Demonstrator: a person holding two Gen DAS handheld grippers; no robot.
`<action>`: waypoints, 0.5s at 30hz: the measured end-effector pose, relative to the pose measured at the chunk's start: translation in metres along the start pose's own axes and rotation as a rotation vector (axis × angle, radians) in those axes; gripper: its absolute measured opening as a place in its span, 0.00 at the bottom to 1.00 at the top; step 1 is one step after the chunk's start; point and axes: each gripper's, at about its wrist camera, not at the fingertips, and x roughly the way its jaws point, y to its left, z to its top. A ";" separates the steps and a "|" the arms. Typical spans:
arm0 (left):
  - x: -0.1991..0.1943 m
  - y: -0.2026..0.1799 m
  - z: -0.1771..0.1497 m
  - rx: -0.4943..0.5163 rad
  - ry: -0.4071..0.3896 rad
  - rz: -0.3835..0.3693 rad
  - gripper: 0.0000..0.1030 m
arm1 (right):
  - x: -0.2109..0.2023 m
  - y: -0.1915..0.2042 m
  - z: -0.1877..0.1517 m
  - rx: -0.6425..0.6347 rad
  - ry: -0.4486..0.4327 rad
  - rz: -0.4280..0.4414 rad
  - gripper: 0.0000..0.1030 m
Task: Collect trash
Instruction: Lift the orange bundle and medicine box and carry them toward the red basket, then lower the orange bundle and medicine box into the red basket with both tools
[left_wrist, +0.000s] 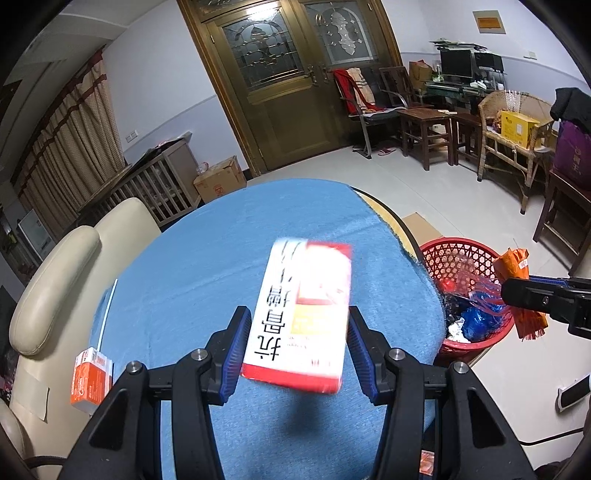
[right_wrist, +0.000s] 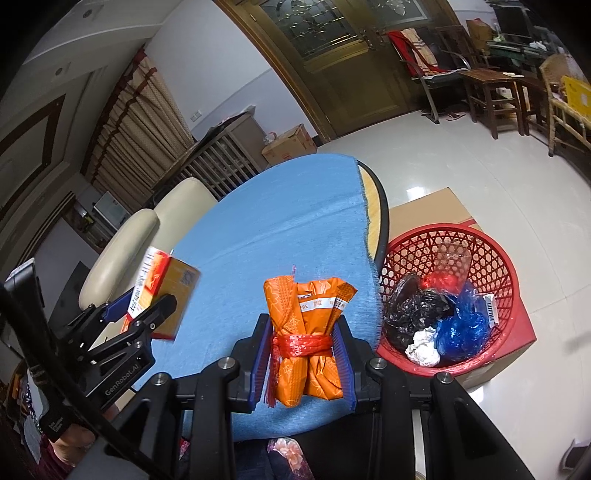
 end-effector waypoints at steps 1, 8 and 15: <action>0.000 -0.001 -0.001 0.002 -0.001 -0.001 0.52 | 0.000 -0.002 0.000 0.003 -0.001 -0.001 0.34; 0.002 -0.010 0.004 0.025 -0.002 -0.010 0.52 | -0.003 -0.012 0.002 0.026 -0.006 -0.007 0.34; 0.010 -0.015 0.003 0.025 0.018 -0.022 0.52 | -0.002 -0.020 0.002 0.039 -0.003 -0.019 0.34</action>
